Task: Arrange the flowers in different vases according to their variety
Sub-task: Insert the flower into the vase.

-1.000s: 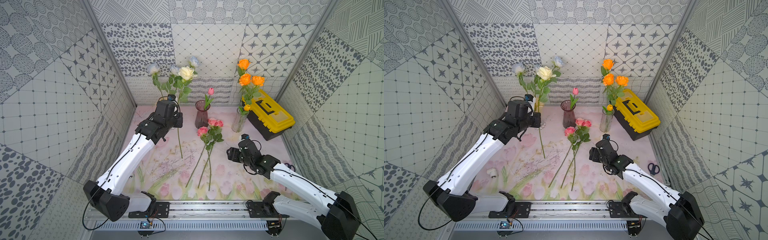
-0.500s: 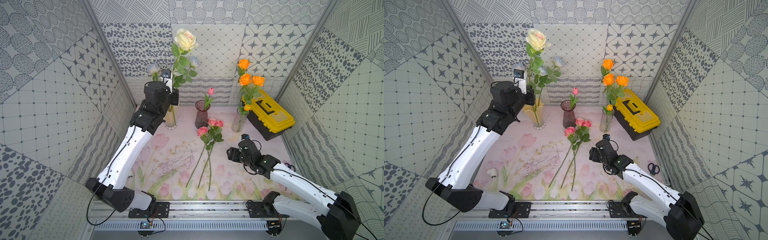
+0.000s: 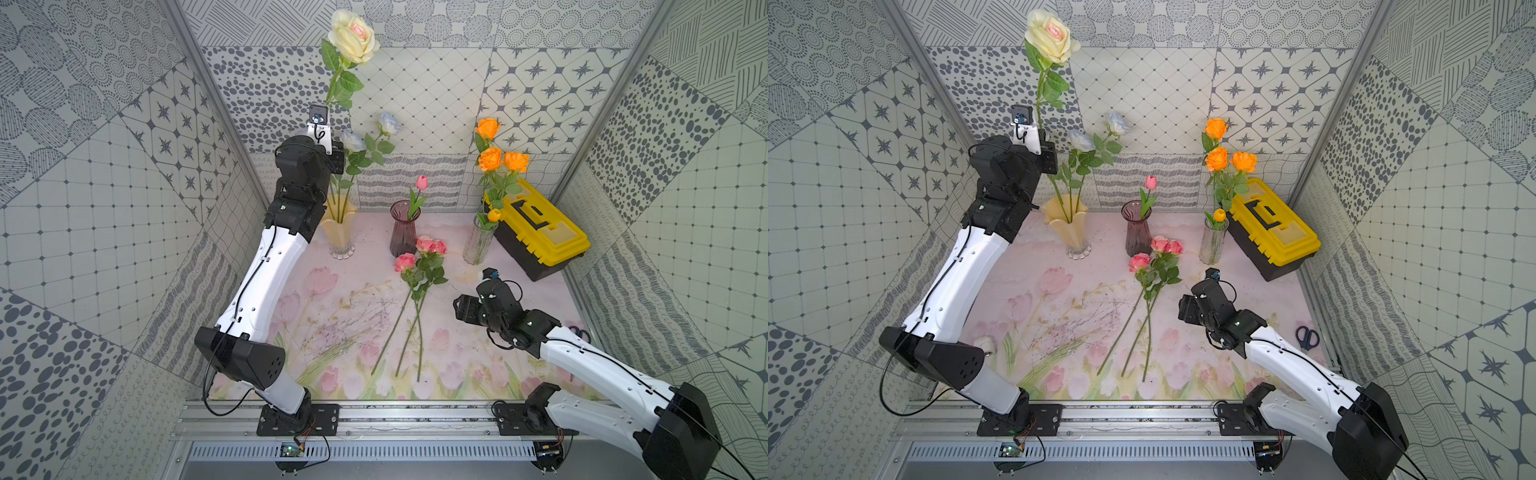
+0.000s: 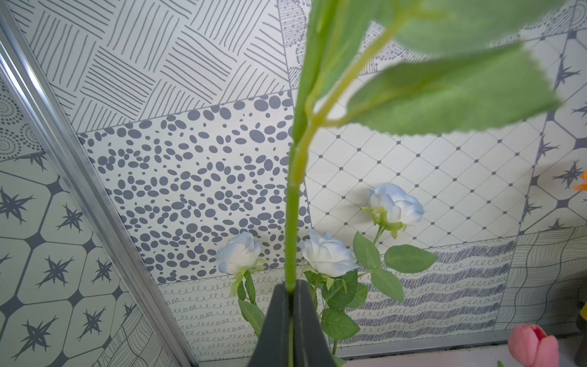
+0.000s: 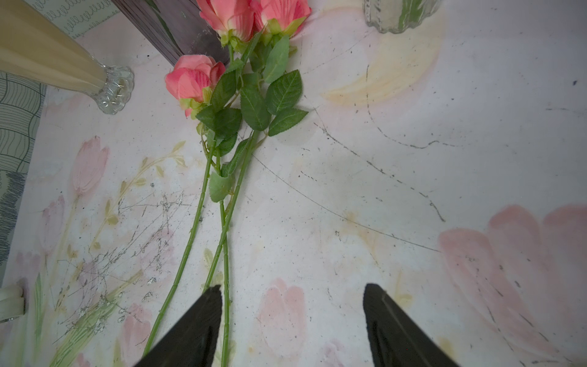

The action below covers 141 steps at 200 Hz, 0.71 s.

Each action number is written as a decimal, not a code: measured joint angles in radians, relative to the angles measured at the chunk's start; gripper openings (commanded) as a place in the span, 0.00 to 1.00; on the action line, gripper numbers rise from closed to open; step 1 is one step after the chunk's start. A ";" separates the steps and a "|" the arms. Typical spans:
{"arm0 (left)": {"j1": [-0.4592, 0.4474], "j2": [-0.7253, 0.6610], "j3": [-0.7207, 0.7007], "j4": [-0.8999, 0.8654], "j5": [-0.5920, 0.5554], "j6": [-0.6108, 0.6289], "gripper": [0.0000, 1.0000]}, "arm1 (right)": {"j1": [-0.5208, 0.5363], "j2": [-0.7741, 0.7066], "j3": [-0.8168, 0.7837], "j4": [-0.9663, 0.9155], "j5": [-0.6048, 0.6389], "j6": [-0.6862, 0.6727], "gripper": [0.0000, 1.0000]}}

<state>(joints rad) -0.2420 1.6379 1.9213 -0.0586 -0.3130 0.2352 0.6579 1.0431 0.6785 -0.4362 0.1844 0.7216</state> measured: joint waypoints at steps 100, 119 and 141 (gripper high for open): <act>0.072 0.063 -0.295 0.122 0.017 -0.074 0.43 | 0.000 0.003 0.000 0.000 -0.001 0.001 0.75; 0.074 0.064 -0.318 0.119 0.015 -0.085 0.83 | 0.000 0.014 0.000 -0.001 -0.001 0.001 0.75; 0.074 0.055 -0.341 0.105 0.015 -0.113 0.99 | 0.000 0.018 0.000 0.000 -0.004 0.001 0.75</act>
<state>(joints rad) -0.1677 1.6928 1.5806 0.0467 -0.2977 0.1226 0.6579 1.0611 0.6785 -0.4366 0.1806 0.7223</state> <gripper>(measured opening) 0.924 0.751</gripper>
